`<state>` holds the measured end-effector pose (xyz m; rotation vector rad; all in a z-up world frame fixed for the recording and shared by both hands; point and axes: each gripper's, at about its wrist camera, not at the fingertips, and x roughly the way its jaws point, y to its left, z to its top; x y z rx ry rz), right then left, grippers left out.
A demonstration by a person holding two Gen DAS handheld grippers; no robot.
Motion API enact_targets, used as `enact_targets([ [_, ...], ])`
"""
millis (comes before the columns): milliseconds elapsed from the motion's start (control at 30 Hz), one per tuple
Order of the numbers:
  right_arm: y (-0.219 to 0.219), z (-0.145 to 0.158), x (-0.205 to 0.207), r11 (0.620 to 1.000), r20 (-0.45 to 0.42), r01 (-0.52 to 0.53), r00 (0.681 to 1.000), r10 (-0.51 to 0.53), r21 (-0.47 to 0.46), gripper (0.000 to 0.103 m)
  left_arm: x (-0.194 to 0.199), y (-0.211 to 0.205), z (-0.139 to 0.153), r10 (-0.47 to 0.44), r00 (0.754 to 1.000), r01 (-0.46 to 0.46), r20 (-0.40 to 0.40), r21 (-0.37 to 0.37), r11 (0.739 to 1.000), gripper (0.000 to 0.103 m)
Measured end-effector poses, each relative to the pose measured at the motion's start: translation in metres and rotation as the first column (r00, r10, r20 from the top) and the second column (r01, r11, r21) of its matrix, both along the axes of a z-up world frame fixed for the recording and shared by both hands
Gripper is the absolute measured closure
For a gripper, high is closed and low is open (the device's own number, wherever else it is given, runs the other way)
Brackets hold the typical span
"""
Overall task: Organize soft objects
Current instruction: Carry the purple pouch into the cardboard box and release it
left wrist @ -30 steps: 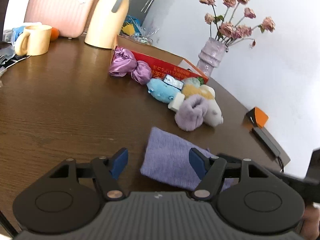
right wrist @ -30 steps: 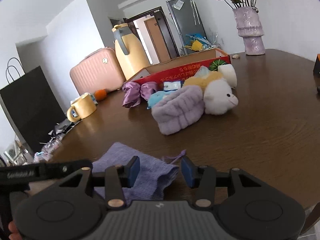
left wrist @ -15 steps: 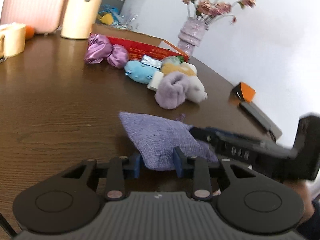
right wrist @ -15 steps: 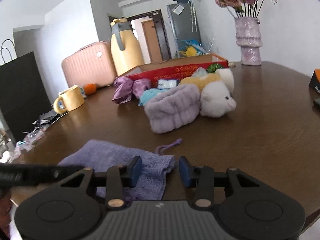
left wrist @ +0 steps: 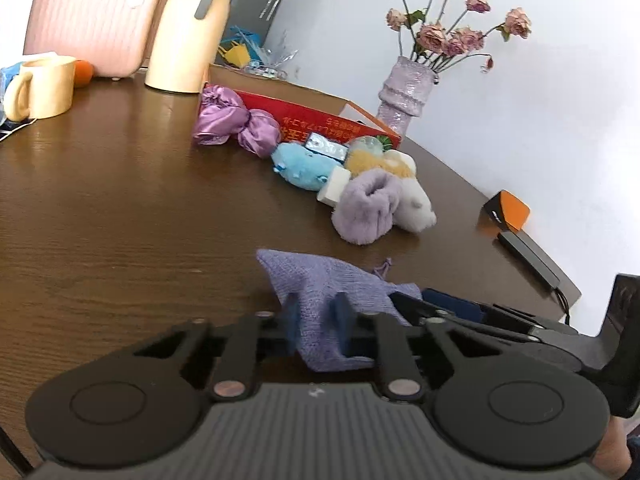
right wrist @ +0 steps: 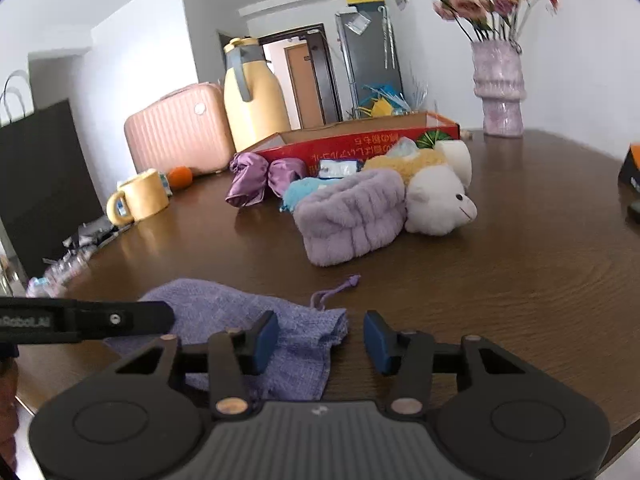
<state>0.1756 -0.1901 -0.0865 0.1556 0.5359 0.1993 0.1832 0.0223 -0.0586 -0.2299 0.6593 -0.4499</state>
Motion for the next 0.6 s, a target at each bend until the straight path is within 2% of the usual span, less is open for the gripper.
enact_targets([
  [100, 0.006, -0.001, -0.001, 1.000, 0.009, -0.024, 1.000, 0.024, -0.015, 0.071, -0.003, -0.002, -0.002, -0.013, 1.000, 0.013, 0.006, 0.018, 1.000, 0.095],
  [200, 0.012, -0.001, 0.000, 0.998, 0.020, -0.042, 0.999, 0.043, -0.046, 0.089, -0.005, -0.001, -0.002, -0.022, 1.000, 0.022, 0.014, 0.008, 1.000, 0.095],
  [233, 0.012, 0.000, 0.000, 0.998, 0.025, -0.041, 0.999, 0.042, -0.053, 0.099, -0.004, 0.000, -0.001, -0.021, 1.000, 0.021, 0.019, 0.003, 1.000, 0.095],
  [300, 0.012, 0.005, 0.001, 0.997, 0.038, -0.032, 0.999, 0.034, -0.071, 0.100, 0.000, 0.001, 0.006, -0.027, 0.999, 0.027, 0.047, -0.008, 1.000, 0.095],
  [433, 0.000, 0.033, 0.011, 0.999, 0.102, -0.042, 0.994, 0.043, -0.015, 0.100, 0.037, 0.004, 0.033, -0.044, 0.990, 0.048, 0.131, -0.029, 0.998, 0.095],
  [533, -0.007, 0.070, 0.048, 0.998, 0.186, -0.064, 0.980, 0.068, -0.024, 0.100, 0.113, 0.011, 0.060, -0.040, 0.980, 0.047, 0.195, -0.031, 0.998, 0.095],
  [600, -0.011, 0.099, 0.095, 0.996, 0.223, -0.085, 0.970, 0.092, -0.041, 0.100, 0.160, 0.006, 0.081, -0.023, 0.980, 0.028, 0.199, -0.022, 0.999, 0.095],
])
